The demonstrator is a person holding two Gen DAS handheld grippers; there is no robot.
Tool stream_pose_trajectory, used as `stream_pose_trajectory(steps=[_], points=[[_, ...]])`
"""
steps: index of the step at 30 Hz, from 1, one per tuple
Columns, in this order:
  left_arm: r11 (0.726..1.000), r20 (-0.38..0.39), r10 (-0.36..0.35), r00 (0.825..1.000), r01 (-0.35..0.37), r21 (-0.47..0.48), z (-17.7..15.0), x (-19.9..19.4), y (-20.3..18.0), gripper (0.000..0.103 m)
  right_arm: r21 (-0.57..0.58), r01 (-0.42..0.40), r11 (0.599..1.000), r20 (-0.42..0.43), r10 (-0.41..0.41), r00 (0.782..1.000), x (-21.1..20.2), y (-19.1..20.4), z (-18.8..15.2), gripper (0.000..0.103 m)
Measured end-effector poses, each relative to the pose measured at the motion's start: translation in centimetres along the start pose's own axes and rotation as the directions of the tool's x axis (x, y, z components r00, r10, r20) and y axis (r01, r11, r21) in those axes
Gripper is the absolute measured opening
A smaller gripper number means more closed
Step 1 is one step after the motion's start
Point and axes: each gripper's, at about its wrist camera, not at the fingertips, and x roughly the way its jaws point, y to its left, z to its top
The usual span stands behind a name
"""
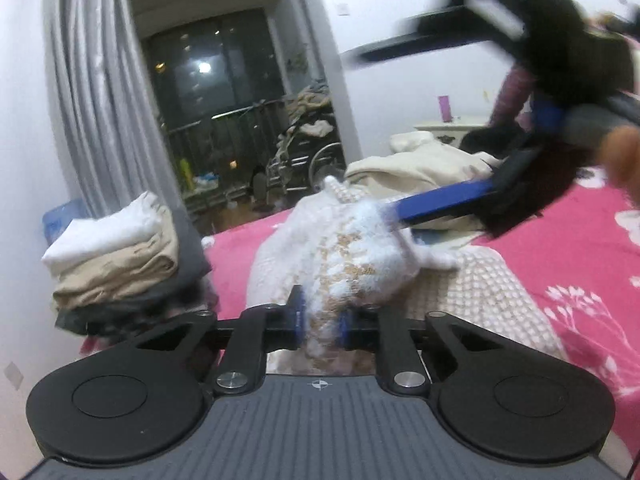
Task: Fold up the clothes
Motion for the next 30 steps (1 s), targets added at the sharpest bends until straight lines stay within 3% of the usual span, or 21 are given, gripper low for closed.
stream_pose_trajectory(steps=[3, 8, 12, 16, 18, 21, 23, 25, 28, 30], points=[[0.999, -0.001, -0.016, 1.000, 0.016, 0.031, -0.6, -0.7, -0.2, 0.012, 0.089, 0.091, 0.992, 0.078, -0.098, 0.992, -2.0, -2.6, 0.4, 0.096], [0.996, 0.000, -0.041, 0.999, 0.041, 0.075, -1.7, -2.0, -0.8, 0.010, 0.240, 0.215, 0.947, 0.154, -0.256, 0.954, -4.1, -6.8, 1.2, 0.097], [0.996, 0.003, -0.055, 0.998, 0.055, 0.068, -1.9, -2.6, -0.5, 0.010, 0.319, 0.203, 0.926, 0.102, -0.246, 0.964, 0.3, -9.5, 2.8, 0.097], [0.994, -0.001, -0.084, 0.996, 0.084, 0.069, -2.4, -3.0, -0.4, 0.010, 0.309, 0.178, 0.934, 0.092, -0.216, 0.972, 4.7, -9.8, 5.2, 0.097], [0.993, -0.003, -0.093, 0.996, 0.093, 0.075, -2.7, -2.9, -0.4, 0.010, 0.300, 0.191, 0.935, 0.111, -0.233, 0.966, 6.8, -10.1, 6.7, 0.095], [0.991, -0.011, -0.106, 0.994, 0.106, 0.081, -3.1, -2.8, -0.3, 0.010, 0.327, 0.175, 0.929, 0.164, -0.238, 0.957, 7.6, -10.8, 7.5, 0.081], [0.990, -0.013, -0.107, 0.994, 0.107, 0.093, -3.4, -2.6, -0.2, 0.010, 0.344, 0.161, 0.925, 0.190, -0.237, 0.953, 8.1, -11.2, 7.7, 0.064], [0.989, -0.019, -0.099, 0.995, 0.100, 0.108, -3.7, -2.3, -0.1, 0.012, 0.352, 0.154, 0.923, 0.207, -0.237, 0.949, 8.4, -11.5, 7.6, 0.041], [0.986, -0.065, -0.049, 0.997, 0.058, 0.157, -4.5, -1.3, -0.4, 0.022, 0.287, 0.147, 0.947, 0.230, -0.217, 0.949, 8.5, -10.4, 7.5, 0.024], [0.980, -0.100, -0.012, 0.995, 0.032, 0.196, -5.2, -0.7, -0.7, 0.036, 0.233, 0.119, 0.965, 0.241, -0.176, 0.955, 8.5, -9.0, 7.7, 0.018]])
